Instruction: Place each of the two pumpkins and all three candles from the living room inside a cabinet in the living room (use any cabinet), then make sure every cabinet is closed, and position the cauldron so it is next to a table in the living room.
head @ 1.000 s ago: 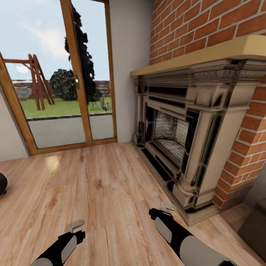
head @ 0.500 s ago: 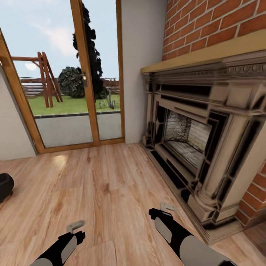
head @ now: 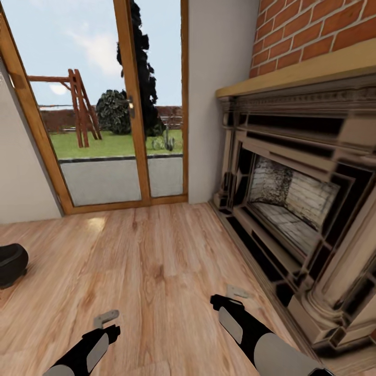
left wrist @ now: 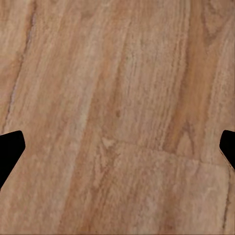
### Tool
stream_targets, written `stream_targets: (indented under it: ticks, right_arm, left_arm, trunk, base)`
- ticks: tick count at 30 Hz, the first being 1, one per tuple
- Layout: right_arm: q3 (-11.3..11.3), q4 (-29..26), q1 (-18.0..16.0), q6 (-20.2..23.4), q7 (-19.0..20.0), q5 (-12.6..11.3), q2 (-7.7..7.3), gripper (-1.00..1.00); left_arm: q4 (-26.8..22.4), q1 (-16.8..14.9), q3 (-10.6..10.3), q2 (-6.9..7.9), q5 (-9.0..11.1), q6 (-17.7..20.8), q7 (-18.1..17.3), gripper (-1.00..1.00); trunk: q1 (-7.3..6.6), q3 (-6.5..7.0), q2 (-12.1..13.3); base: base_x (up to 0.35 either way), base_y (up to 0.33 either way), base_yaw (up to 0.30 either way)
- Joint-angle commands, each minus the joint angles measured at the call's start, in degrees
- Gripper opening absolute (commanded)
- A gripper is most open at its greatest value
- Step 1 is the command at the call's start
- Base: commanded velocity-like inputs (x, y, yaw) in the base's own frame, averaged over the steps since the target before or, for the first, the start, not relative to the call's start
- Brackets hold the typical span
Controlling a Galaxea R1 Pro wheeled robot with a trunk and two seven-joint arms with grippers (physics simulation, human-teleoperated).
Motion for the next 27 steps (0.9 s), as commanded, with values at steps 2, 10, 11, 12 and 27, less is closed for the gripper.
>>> stream_targets:
  ticks: [2, 10, 11, 12, 27]
  right_arm:
    - [0.48, -0.11, -0.05, 0.35, -0.47, -0.23, -0.05, 1.00]
    - [0.48, -0.11, -0.05, 0.36, -0.47, -0.23, -0.05, 1.00]
    - [0.48, -0.11, -0.05, 0.36, -0.47, -0.23, -0.05, 1.00]
    - [0.48, -0.11, -0.05, 0.36, -0.47, -0.23, -0.05, 1.00]
    - [0.48, -0.11, -0.05, 0.33, -0.47, -0.23, -0.05, 1.00]
  left_arm:
    - [-0.15, 0.00, -0.19, 0.02, 0.33, 0.27, 0.29, 1.00]
    - [-0.15, 0.00, -0.19, 0.02, 0.33, 0.25, 0.28, 1.00]
    - [-0.15, 0.00, -0.19, 0.02, 0.33, 0.25, 0.29, 1.00]
    - [-0.15, 0.00, -0.19, 0.02, 0.33, 0.25, 0.27, 1.00]
    - [-0.15, 0.00, -0.26, 0.02, 0.27, 0.25, 0.26, 1.00]
  trunk:
    - [0.02, -0.23, -0.02]
    - [0.02, -0.92, -0.02]
    - [0.02, -1.00, -0.02]
    - [0.02, -1.09, -0.02]
    - [0.02, -1.47, -0.02]
  base:
    - [0.330, 0.000, 0.137]
    - [0.334, 0.039, 0.136]
    - [0.331, 0.129, 0.136]
    - [0.324, 0.152, 0.136]
    - [0.316, 0.157, 0.044]
